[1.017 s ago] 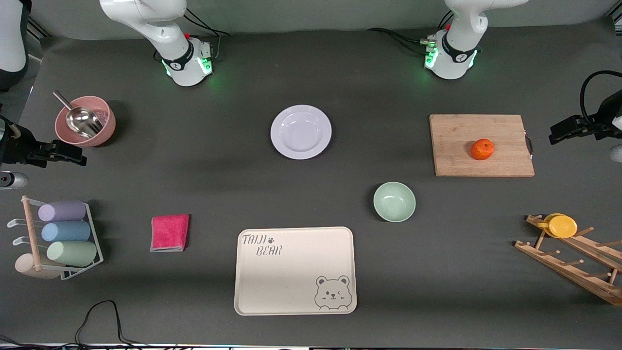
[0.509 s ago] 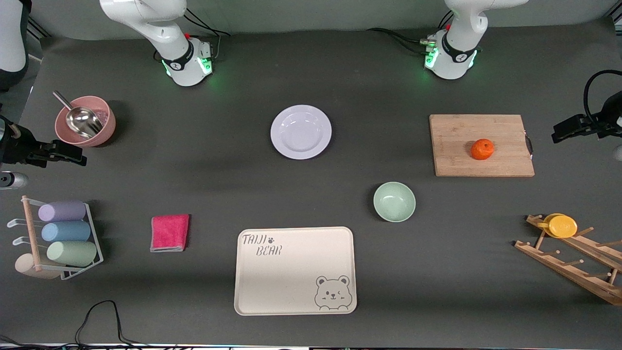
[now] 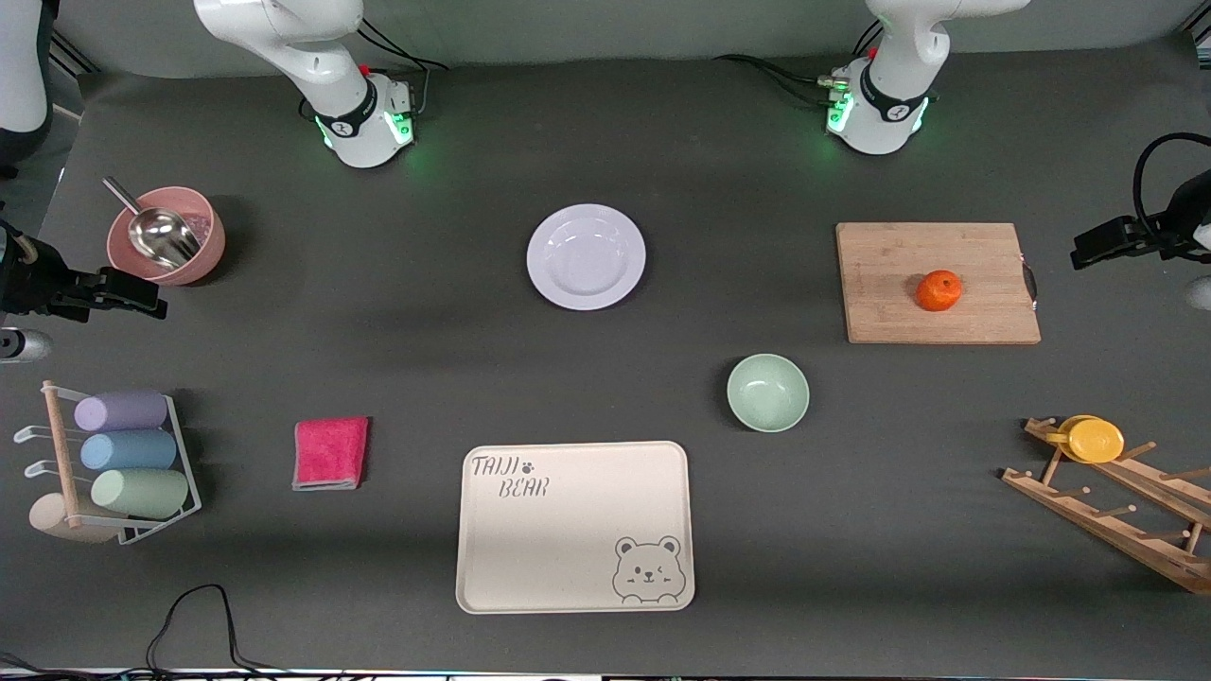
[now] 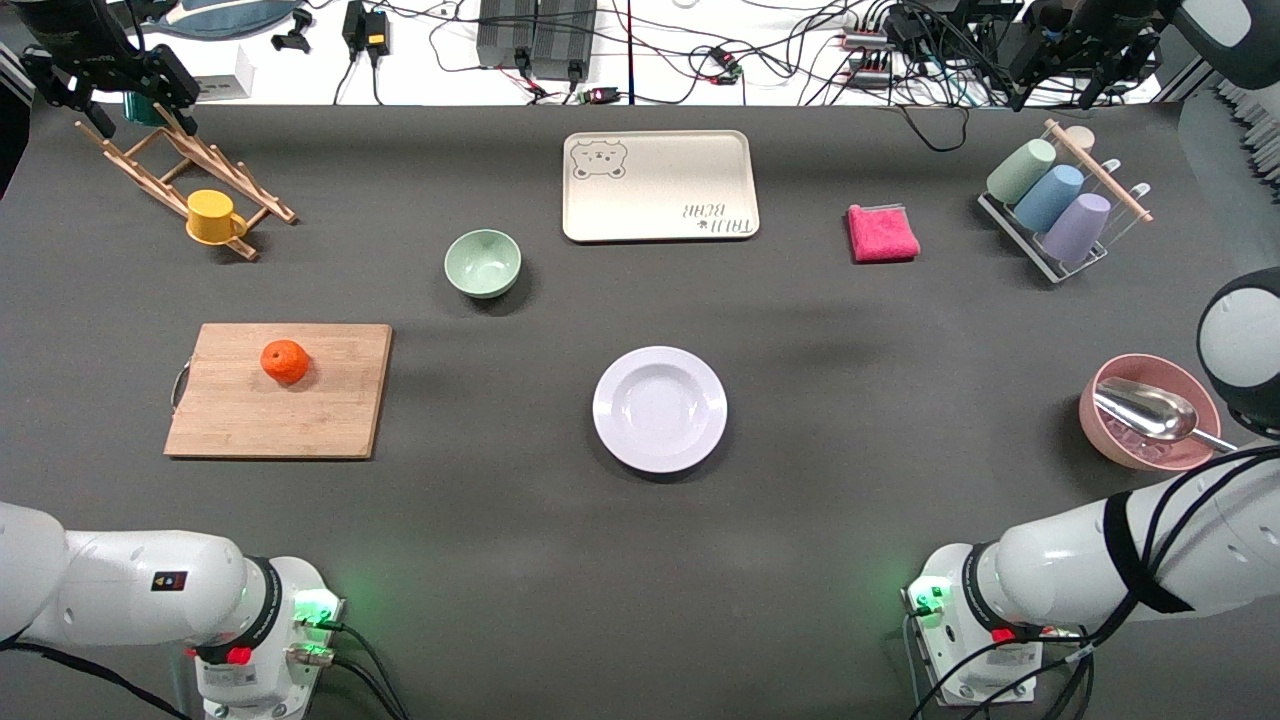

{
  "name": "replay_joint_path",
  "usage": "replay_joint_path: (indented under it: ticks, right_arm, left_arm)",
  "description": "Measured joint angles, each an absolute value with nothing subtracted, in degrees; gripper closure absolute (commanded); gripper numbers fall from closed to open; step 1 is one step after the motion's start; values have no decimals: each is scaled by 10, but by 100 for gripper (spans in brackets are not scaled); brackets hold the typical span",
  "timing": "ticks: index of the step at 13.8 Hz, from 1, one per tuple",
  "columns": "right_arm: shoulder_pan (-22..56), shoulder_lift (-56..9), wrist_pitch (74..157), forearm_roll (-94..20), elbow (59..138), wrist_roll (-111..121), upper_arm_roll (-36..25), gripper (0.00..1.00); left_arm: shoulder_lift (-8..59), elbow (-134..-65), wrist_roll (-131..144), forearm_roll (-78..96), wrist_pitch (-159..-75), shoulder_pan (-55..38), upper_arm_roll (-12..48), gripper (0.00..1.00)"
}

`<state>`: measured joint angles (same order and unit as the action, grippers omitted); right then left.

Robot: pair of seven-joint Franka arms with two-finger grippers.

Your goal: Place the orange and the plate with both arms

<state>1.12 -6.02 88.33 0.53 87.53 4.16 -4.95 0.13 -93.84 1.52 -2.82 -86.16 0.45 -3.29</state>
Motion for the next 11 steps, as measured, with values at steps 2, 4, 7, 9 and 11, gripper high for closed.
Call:
replay_joint_path:
  ticks: [2, 4, 7, 9, 11]
  right_arm:
    - [11, -48, 880, 5, 884, 42, -49, 0]
    - [12, -32, 878, 5, 898, 41, -49, 0]
    - [21, 7, 879, 5, 938, 27, -48, 0]
    - [34, 40, 879, 5, 969, 7, -47, 0]
    - [43, 86, 890, 5, 1016, -16, -43, 0]
  left_arm:
    - [1, -938, 15, -29, -855, 4, -35, 0]
    - [0, -938, 15, -29, -845, 3, -35, 0]
    - [-21, -952, 15, -30, -829, 3, -36, 0]
    - [-65, -996, 15, -31, -826, 3, -38, 0]
    - [-134, -1064, 15, -31, -825, 3, -40, 0]
